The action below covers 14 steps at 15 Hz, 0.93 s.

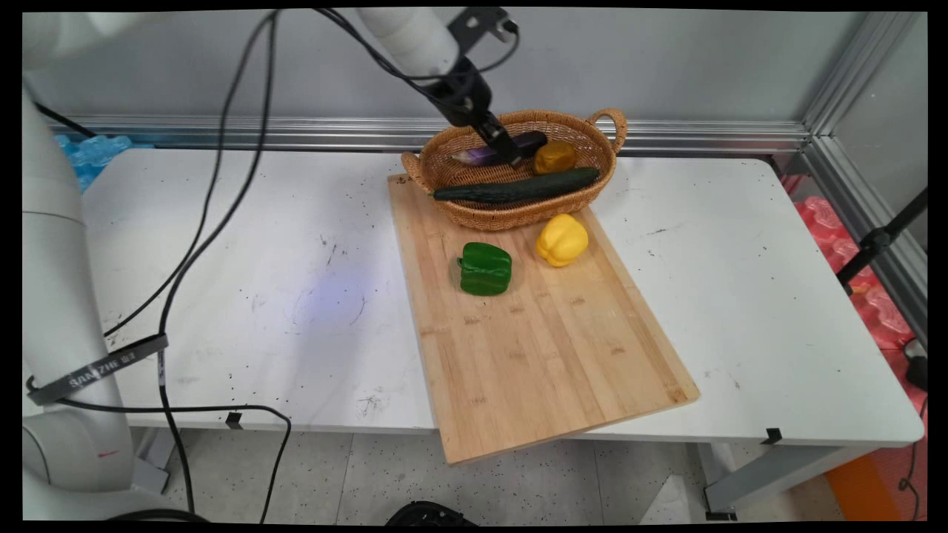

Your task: Pick up the cucumber from the vegetable basket

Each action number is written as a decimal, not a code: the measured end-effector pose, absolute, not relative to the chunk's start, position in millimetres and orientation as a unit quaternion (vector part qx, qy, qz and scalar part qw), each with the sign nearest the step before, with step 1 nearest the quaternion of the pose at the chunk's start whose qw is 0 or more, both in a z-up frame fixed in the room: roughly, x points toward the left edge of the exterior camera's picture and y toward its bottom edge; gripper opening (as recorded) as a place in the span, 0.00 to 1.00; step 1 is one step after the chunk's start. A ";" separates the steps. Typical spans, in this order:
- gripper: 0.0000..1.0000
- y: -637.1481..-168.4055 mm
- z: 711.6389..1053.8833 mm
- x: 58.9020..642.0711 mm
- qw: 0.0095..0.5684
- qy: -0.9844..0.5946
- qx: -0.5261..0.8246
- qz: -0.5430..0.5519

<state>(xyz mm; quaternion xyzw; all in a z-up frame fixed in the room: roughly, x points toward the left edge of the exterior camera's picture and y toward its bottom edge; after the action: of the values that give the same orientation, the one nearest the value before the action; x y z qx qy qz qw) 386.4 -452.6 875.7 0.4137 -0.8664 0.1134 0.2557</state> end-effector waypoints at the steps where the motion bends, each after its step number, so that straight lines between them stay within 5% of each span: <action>1: 1.00 -460.2 868.3 379.9 0.251 -0.866 0.418 0.112; 14: 1.00 -501.9 812.8 337.4 0.205 -0.869 0.441 0.094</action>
<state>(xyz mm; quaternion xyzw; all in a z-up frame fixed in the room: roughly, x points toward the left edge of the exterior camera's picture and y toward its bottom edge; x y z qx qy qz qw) 337.4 -501.9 812.8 0.4407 -0.8689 0.0935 0.2052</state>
